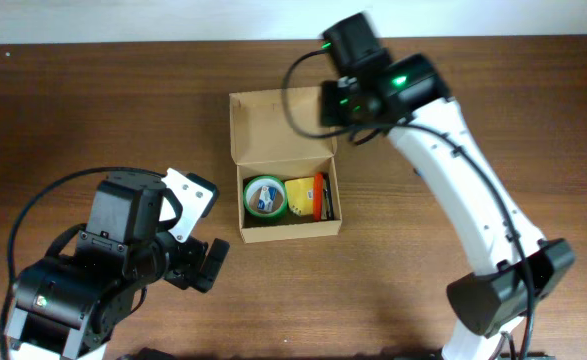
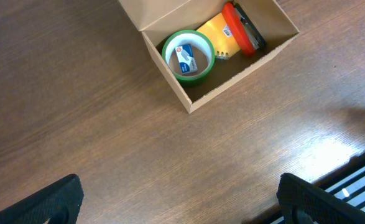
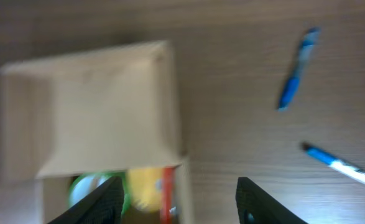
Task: Pack container
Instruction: 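Raise the right gripper and move it right over the blue pen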
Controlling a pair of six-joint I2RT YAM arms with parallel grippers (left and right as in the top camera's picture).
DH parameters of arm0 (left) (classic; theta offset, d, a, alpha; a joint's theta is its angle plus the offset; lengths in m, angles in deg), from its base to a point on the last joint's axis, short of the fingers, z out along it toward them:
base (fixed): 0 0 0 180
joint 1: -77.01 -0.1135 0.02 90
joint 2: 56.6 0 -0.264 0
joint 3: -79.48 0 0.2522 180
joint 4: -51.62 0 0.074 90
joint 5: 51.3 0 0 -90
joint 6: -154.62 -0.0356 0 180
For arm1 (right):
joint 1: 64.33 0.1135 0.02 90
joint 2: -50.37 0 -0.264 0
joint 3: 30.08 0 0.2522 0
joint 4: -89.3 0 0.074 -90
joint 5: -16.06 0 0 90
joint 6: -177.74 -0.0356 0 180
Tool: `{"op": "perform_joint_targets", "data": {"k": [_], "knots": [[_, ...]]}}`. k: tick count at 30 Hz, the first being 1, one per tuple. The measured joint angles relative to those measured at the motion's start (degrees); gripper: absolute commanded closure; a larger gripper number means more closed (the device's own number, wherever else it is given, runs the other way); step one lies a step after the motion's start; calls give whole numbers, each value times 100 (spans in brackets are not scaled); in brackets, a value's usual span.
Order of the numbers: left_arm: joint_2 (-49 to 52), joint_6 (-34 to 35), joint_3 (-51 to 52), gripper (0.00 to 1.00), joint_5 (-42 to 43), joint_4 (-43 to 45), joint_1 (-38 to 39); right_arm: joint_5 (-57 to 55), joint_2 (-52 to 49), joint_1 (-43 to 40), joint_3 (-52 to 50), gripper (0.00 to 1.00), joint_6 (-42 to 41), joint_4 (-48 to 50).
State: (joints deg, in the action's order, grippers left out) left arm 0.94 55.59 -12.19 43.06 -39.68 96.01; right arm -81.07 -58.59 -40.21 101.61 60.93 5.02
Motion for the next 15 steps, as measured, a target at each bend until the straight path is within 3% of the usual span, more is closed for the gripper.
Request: {"op": "perform_joint_targets", "data": {"k": [7, 10, 15], "knots": [[0, 0, 0, 0, 0, 0, 0, -52, -2, -909, 0, 37, 50, 271], [0, 0, 0, 0, 0, 0, 0, -61, -37, -1075, 0, 30, 44, 540], [0, 0, 0, 0, 0, 0, 0, -122, -260, -1130, 0, 30, 83, 1137]]}}
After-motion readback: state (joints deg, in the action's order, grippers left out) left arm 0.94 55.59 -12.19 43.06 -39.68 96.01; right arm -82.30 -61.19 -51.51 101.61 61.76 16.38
